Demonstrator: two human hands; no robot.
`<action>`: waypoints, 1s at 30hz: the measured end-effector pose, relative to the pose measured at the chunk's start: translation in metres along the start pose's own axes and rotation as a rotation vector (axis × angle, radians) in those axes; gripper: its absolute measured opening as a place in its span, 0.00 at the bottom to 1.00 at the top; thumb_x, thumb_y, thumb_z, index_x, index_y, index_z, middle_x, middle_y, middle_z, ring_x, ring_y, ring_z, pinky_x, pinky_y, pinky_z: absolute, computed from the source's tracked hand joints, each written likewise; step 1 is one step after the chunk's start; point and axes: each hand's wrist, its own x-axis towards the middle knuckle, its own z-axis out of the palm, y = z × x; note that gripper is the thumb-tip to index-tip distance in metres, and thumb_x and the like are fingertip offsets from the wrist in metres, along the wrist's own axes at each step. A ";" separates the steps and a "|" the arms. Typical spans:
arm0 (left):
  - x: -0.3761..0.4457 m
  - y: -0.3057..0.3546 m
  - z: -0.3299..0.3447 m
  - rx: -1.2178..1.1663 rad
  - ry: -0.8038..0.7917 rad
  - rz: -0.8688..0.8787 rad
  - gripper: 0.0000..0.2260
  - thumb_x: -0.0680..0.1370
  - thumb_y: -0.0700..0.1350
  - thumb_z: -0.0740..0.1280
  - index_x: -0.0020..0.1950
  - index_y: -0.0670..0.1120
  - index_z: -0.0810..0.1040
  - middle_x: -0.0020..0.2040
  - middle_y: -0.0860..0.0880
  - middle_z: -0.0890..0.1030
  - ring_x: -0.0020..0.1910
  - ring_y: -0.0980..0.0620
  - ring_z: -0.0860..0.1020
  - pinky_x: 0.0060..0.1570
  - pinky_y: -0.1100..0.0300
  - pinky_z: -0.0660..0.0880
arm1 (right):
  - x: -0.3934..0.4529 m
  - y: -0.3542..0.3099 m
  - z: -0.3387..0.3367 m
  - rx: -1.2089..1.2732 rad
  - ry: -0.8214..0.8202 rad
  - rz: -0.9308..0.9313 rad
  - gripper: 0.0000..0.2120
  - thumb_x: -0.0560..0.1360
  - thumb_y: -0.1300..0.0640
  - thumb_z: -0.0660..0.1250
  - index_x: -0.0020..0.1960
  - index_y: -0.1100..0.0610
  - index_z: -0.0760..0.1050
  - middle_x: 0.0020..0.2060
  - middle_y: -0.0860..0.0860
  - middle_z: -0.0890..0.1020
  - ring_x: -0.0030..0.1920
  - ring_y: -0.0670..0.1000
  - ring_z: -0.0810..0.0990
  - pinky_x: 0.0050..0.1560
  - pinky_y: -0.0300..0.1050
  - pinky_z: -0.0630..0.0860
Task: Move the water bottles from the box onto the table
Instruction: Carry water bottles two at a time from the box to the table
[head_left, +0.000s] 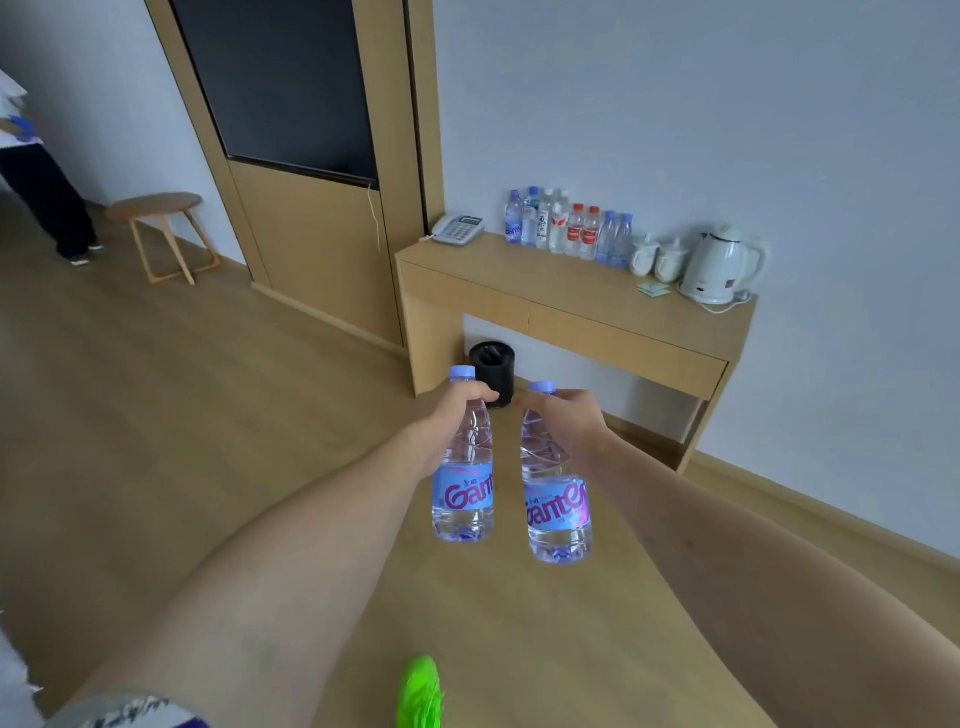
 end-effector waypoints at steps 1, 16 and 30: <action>0.020 0.006 -0.006 0.006 -0.004 -0.005 0.34 0.54 0.58 0.77 0.56 0.42 0.82 0.49 0.40 0.87 0.41 0.40 0.85 0.55 0.45 0.81 | 0.018 -0.005 0.008 -0.008 0.011 -0.005 0.15 0.66 0.50 0.78 0.40 0.61 0.80 0.32 0.58 0.85 0.30 0.58 0.82 0.38 0.53 0.84; 0.271 0.156 -0.112 0.053 -0.031 0.031 0.23 0.61 0.55 0.80 0.49 0.43 0.83 0.37 0.44 0.87 0.29 0.46 0.84 0.31 0.56 0.80 | 0.256 -0.117 0.127 0.016 0.121 0.000 0.14 0.68 0.49 0.78 0.40 0.60 0.80 0.30 0.56 0.84 0.32 0.58 0.83 0.49 0.65 0.84; 0.533 0.242 -0.156 0.056 0.149 0.087 0.20 0.61 0.57 0.78 0.45 0.46 0.85 0.32 0.52 0.86 0.31 0.51 0.85 0.36 0.58 0.77 | 0.532 -0.173 0.196 0.088 0.015 0.013 0.13 0.70 0.55 0.77 0.35 0.60 0.75 0.24 0.53 0.77 0.23 0.54 0.75 0.38 0.54 0.80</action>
